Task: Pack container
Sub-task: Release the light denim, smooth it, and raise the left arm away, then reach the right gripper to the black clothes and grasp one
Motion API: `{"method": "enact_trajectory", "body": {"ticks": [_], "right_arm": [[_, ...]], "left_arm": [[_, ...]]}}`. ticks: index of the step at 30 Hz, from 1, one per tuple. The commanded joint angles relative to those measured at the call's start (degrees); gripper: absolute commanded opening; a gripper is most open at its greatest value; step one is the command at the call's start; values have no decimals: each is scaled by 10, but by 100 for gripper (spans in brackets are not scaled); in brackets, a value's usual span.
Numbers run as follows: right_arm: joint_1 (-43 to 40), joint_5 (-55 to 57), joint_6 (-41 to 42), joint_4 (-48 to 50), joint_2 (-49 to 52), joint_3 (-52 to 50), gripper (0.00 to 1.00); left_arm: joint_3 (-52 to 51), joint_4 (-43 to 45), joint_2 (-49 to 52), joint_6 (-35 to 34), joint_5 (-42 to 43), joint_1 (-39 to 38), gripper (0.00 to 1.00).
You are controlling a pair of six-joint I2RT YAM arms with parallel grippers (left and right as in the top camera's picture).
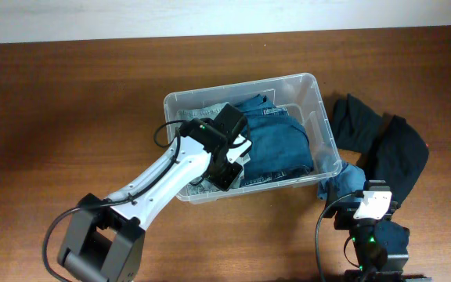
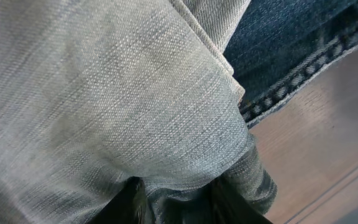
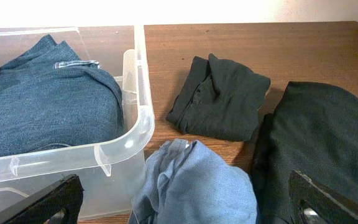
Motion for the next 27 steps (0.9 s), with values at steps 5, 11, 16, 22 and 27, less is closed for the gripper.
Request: {"method": "enact_trajectory", "body": {"ticks": [5, 11, 16, 22, 27], "right_arm": [[-4, 1, 6, 0, -3, -4, 98], [-4, 1, 6, 0, -3, -4, 98], [-4, 1, 6, 0, -3, -4, 99], [-4, 42, -18, 80, -3, -4, 98], [-4, -78, 13, 141, -3, -4, 98]], "left_arm": [[253, -169, -14, -17, -65, 43, 41], [508, -285, -39, -54, -126, 169, 56], [551, -317, -70, -73, -125, 277, 99], [547, -351, -76, -73, -125, 336, 99], [547, -358, -76, -73, -125, 338, 99]]}}
